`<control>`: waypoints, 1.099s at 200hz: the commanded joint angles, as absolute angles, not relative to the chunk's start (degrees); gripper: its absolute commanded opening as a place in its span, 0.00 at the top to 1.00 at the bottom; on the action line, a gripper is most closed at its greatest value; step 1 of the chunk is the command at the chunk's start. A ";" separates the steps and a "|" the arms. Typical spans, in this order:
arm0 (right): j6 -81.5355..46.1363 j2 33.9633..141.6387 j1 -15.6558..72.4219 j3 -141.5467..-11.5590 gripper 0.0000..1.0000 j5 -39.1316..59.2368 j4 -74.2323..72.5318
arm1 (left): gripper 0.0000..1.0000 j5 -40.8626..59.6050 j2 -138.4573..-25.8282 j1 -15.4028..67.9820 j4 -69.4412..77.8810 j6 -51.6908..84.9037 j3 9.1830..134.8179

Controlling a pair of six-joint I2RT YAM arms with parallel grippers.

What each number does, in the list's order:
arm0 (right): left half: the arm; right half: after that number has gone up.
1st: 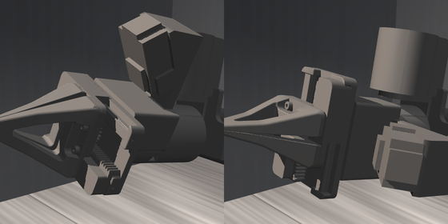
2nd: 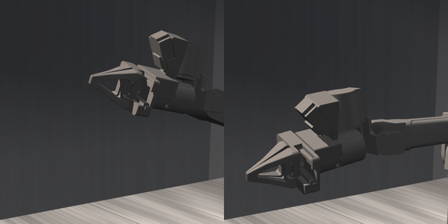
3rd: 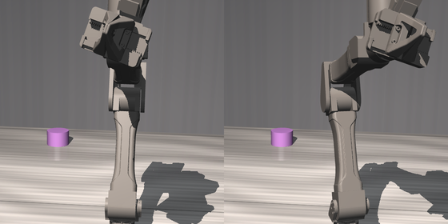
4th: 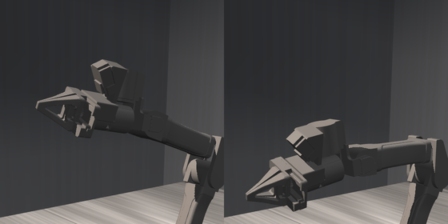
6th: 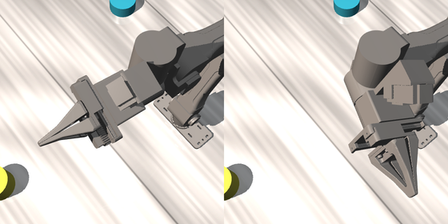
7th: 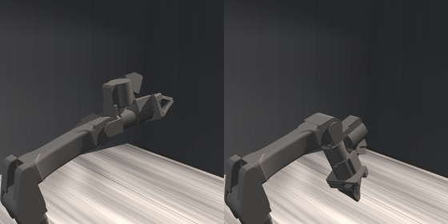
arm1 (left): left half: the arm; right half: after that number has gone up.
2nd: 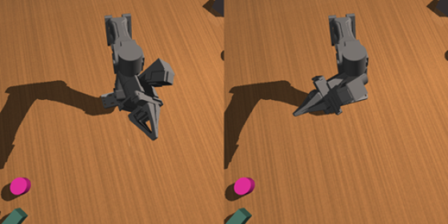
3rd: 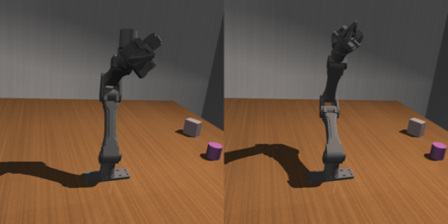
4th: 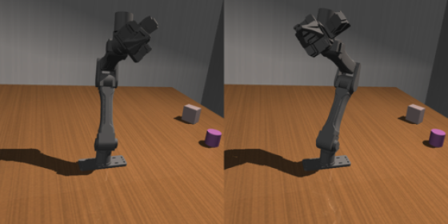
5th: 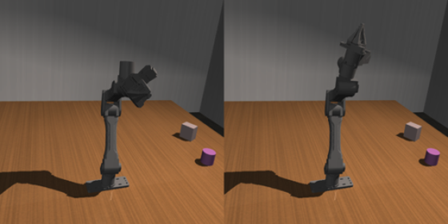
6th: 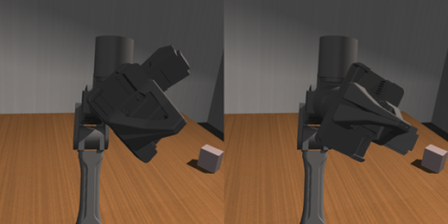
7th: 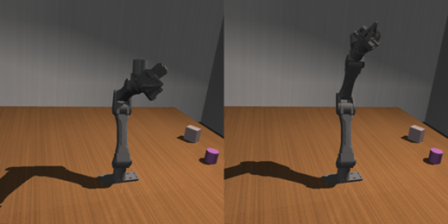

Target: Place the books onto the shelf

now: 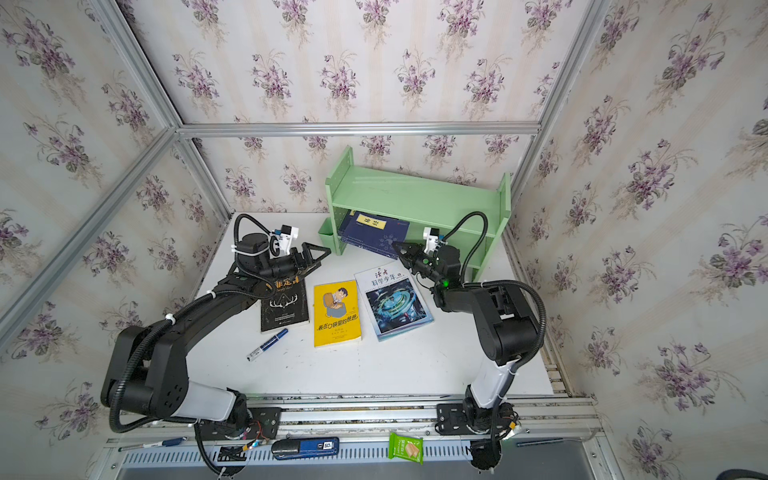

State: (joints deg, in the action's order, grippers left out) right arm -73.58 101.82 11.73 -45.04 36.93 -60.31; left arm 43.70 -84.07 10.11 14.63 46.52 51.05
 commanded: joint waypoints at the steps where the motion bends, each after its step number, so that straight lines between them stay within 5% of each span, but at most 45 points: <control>1: -71.46 102.77 11.61 -47.59 0.87 36.52 -58.88 | 0.01 43.18 -84.52 10.02 15.38 45.40 51.28; 220: -61.27 106.79 13.09 -61.10 0.87 32.63 -43.83 | 0.01 32.99 -102.44 12.35 18.73 53.31 64.45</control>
State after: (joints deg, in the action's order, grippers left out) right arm -64.03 106.76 12.64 -58.87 33.10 -42.61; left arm 35.42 -100.90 12.08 14.83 49.69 63.51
